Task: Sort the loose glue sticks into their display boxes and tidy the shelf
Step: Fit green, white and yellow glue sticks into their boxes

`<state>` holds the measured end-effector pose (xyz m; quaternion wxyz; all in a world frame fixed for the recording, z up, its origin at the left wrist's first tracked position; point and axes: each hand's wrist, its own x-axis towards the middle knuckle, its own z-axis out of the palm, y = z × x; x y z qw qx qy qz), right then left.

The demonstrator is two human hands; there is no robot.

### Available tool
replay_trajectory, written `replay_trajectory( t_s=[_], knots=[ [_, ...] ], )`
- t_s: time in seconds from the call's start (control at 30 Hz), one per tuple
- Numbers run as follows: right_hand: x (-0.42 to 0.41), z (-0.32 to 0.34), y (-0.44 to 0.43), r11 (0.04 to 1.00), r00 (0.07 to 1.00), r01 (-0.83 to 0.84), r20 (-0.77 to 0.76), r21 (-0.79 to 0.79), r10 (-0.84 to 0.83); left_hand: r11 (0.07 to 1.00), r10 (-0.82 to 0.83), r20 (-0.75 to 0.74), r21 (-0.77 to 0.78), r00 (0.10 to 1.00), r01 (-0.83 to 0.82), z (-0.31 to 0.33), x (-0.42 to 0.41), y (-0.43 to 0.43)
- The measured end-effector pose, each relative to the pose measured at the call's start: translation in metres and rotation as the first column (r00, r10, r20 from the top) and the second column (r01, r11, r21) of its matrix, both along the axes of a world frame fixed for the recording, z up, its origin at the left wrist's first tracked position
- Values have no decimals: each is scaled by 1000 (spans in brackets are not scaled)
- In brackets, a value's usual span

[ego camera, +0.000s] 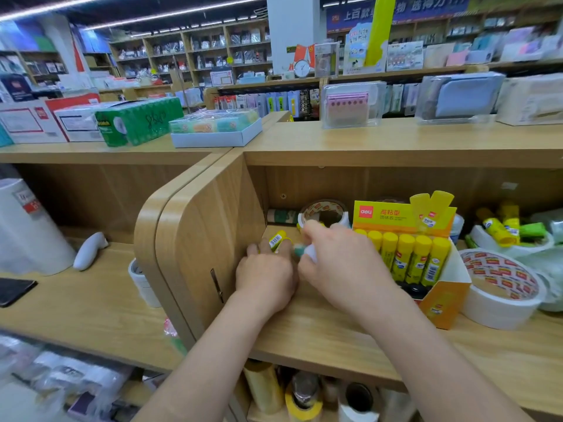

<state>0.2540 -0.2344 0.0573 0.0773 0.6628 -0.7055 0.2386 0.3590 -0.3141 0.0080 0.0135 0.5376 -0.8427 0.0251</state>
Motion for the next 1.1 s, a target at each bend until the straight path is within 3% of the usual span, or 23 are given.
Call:
replay_trajectory(
  t_s=[0.13, 0.23, 0.3, 0.4, 0.47, 0.57, 0.63, 0.67, 0.73, 0.77, 0.83, 0.97, 1.03, 1.1],
  knots=[
    [-17, 9, 27, 964, 977, 29, 211, -265, 28, 995, -29, -21, -96, 999, 27, -7, 1, -9],
    [-27, 14, 43, 921, 848, 75, 510, -382, 143, 997, -31, -82, -73, 996, 25, -7, 4, -11],
    [-28, 20, 50, 896, 615, 118, 740, -429, 273, 998, -39, -115, -51, 993, 34, -4, 3, -11],
    [-27, 25, 52, 896, 77, 169, 911, -411, 404, 992, -107, -150, -86, 983, 95, -2, 0, -12],
    [-25, 26, 54, 922, -64, 145, 926, -359, 371, 988, -131, -188, -110, 973, 112, -1, 0, -12],
    [-22, 23, 57, 947, -96, 46, 942, -317, 320, 993, -112, -338, -78, 934, 90, 4, 3, -8],
    [-19, 18, 57, 963, -30, -61, 965, -262, 261, 998, -26, -578, 35, 816, 57, 7, 8, -6],
    [-17, 15, 56, 967, 18, -112, 972, -229, 232, 992, 12, -724, 97, 689, 84, 8, 11, -3],
    [-13, 7, 53, 972, 76, -168, 981, -167, 181, 956, 107, -932, 191, 346, 221, 14, 17, 7],
    [-11, 4, 50, 974, 85, -180, 985, -136, 153, 926, 181, -963, 235, 198, 297, 18, 21, 15],
    [-7, 0, 47, 973, 76, -211, 990, -97, 116, 876, 273, -962, 257, 19, 409, 25, 25, 33],
    [7, -6, 45, 938, 50, -306, 981, -164, 188, 897, 231, -964, 158, -134, 413, 27, 19, 58],
    [15, -10, 45, 941, 104, -271, 966, -203, 239, 895, 275, -935, 163, -226, 415, 28, 16, 67],
    [18, -12, 46, 947, 153, -231, 953, -222, 261, 913, 264, -931, 157, -252, 376, 31, 13, 73]
  ],
)
